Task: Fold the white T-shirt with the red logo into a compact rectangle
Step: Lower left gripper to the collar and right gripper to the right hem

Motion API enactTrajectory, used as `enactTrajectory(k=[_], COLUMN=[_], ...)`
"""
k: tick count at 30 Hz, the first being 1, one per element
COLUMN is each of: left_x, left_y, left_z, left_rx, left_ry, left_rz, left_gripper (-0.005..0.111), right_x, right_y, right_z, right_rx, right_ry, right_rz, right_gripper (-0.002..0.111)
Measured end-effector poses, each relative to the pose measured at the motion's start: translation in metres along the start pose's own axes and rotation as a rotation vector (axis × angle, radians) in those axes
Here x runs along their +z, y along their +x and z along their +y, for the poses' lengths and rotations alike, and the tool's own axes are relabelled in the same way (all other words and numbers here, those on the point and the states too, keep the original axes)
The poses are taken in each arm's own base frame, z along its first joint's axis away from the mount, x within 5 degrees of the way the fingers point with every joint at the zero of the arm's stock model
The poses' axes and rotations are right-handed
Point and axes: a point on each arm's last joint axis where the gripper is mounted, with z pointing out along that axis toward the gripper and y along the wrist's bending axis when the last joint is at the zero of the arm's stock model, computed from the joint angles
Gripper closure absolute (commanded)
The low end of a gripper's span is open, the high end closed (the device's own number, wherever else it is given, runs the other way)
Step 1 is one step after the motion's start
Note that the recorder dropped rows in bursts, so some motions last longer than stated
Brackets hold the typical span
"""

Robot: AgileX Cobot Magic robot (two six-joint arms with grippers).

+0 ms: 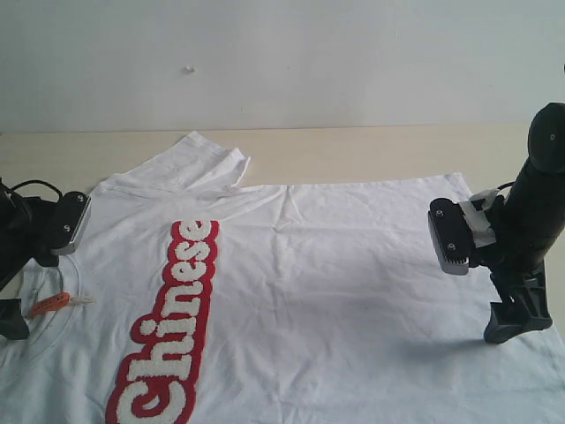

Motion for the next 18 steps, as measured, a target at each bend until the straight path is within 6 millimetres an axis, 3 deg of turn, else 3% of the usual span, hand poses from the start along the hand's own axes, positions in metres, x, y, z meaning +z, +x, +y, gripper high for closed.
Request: enactTrajectory(k=[18], left_x=[0.0067], left_y=[-0.0045], left_z=[-0.0006], left_rx=[0.012], left_ry=[0.020], left_rz=[-0.050], left_gripper=[0.001], right_x=[0.0020], right_y=[0.0006], right_z=[0.0046], right_rx=[0.002], right_ry=[-0.056], right_rz=[0.006], right_gripper=[0.003])
